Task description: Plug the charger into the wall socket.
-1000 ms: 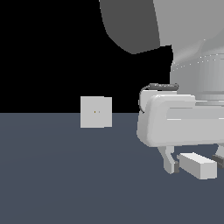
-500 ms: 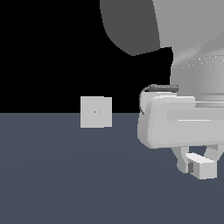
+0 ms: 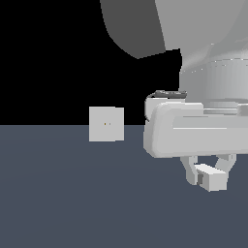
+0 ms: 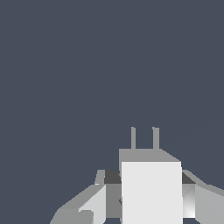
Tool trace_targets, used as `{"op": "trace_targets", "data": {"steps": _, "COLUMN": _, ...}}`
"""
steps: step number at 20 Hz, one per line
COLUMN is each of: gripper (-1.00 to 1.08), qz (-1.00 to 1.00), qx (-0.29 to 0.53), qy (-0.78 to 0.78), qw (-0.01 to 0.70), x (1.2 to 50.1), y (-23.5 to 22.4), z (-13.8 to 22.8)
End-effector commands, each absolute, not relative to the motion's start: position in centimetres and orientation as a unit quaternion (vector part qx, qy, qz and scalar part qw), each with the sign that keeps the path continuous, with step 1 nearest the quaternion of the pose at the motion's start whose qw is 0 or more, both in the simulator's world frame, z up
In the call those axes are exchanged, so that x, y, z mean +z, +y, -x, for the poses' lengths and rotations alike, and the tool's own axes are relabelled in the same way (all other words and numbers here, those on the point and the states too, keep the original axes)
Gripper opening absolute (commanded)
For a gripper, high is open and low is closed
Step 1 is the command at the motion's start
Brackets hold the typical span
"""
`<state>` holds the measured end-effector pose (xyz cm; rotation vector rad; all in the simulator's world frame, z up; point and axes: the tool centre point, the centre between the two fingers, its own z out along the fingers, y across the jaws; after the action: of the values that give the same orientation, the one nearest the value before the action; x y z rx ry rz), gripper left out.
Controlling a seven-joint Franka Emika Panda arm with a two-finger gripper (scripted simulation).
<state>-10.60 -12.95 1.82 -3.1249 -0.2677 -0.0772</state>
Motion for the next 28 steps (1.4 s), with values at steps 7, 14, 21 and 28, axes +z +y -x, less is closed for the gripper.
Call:
{"op": "trace_targets", "data": {"steps": 7, "gripper": -1.0, "qz": 0.995, "qx": -0.025, "qy": -0.099, "qw": 0.002, "x": 4.7, "y": -7.5, "z": 7.3}}
{"op": "trace_targets", "data": {"steps": 14, "gripper": -1.0, "qz": 0.993, "qx": -0.025, "qy": -0.115, "qw": 0.002, "x": 7.9, "y": -1.1, "z": 3.5}}
{"op": "trace_targets", "data": {"steps": 21, "gripper": -1.0, "qz": 0.992, "qx": -0.025, "qy": -0.124, "qw": 0.003, "x": 9.8, "y": 2.6, "z": 1.3}}
{"op": "trace_targets", "data": {"steps": 28, "gripper": -1.0, "qz": 0.992, "qx": -0.025, "qy": -0.126, "qw": 0.003, "x": 10.1, "y": 3.3, "z": 0.8}}
